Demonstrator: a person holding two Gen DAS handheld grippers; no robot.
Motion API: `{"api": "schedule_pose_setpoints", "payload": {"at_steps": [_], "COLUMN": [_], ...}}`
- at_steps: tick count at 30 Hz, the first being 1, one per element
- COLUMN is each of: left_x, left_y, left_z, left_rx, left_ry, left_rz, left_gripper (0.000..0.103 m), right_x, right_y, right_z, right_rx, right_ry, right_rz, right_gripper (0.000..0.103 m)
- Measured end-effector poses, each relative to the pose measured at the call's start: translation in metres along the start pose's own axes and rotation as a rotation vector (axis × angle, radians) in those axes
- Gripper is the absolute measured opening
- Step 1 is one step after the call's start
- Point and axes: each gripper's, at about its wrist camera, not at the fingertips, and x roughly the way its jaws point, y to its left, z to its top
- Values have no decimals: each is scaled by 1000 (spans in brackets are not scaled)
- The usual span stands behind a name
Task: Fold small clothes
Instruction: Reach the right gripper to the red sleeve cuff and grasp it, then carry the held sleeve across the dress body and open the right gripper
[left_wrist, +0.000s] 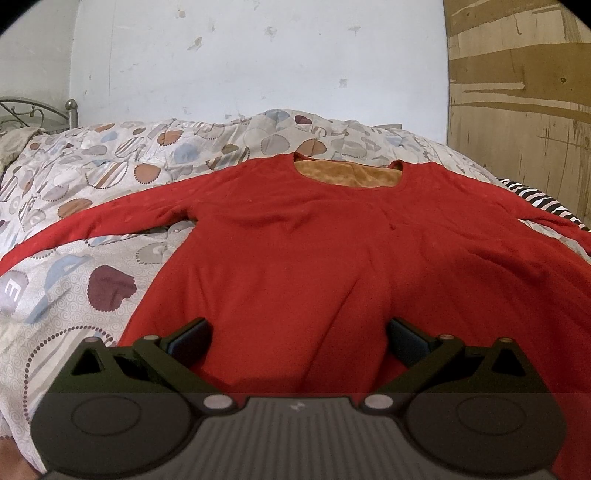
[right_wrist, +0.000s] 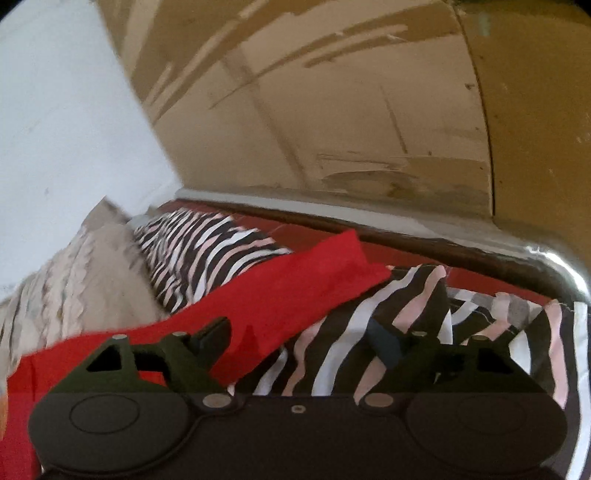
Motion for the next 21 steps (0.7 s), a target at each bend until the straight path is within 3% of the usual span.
{"api": "schedule_pose_setpoints", "payload": {"at_steps": [4, 6, 8, 9, 10, 11, 13, 21], "left_x": [0, 0, 0, 0, 0, 0, 0, -11], "left_y": [0, 0, 0, 0, 0, 0, 0, 25], "left_z": [0, 0, 0, 0, 0, 0, 0, 16], "left_rx": [0, 0, -1, 0, 0, 0, -6, -132], "left_ry": [0, 0, 0, 0, 0, 0, 0, -4], "left_rz": [0, 0, 0, 0, 0, 0, -5, -82], "left_gripper": [103, 103, 103, 103, 103, 103, 103, 103], "right_x": [20, 33, 40, 42, 41, 40, 37, -8], "right_y": [-4, -6, -10, -13, -14, -14, -10, 42], "right_z": [14, 19, 21, 22, 22, 22, 24, 46], "right_rx": [100, 142, 192, 213, 230, 241, 224, 36], "right_ry": [35, 58, 63, 57, 43, 27, 6, -79], "right_rz": [-35, -82, -123, -125, -117, -107, -100, 4], "right_gripper": [83, 76, 58, 54, 44, 26, 13, 9]}}
